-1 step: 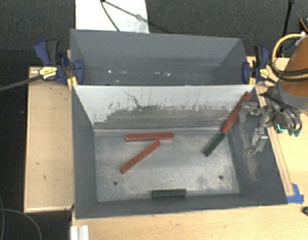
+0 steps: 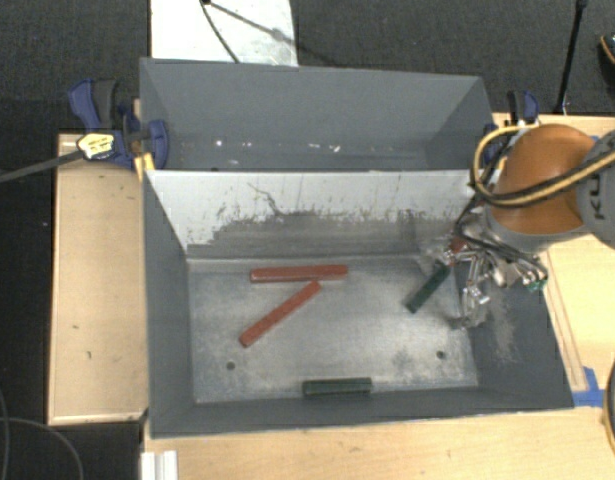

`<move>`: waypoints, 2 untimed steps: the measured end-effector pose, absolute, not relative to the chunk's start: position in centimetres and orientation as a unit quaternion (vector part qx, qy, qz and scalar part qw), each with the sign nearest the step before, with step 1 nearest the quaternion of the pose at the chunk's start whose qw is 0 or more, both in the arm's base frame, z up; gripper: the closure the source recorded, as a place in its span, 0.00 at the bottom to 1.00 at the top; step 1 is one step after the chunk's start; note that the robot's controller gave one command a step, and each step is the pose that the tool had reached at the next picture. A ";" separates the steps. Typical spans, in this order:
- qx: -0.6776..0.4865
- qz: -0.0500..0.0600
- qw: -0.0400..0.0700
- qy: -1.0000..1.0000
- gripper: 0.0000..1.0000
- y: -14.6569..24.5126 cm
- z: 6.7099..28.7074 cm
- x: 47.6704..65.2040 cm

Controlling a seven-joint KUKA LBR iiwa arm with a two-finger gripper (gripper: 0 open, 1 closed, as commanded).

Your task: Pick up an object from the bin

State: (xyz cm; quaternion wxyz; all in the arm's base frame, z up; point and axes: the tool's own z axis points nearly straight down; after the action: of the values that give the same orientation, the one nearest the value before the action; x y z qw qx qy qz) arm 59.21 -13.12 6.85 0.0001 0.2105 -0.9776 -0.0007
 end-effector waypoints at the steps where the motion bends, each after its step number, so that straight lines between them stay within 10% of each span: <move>1: 0.322 0.001 -0.003 -0.947 0.00 -10.9 10.2 59.1; 2: 0.338 0.001 -0.004 -0.941 0.00 -13.0 10.1 59.2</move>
Offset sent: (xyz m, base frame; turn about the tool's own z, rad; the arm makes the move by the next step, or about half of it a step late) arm -0.0030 0.0217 0.0315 -0.2324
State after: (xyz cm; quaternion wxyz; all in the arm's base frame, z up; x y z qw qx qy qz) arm 59.23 -12.97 10.07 -0.0040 0.3378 -0.9412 0.0014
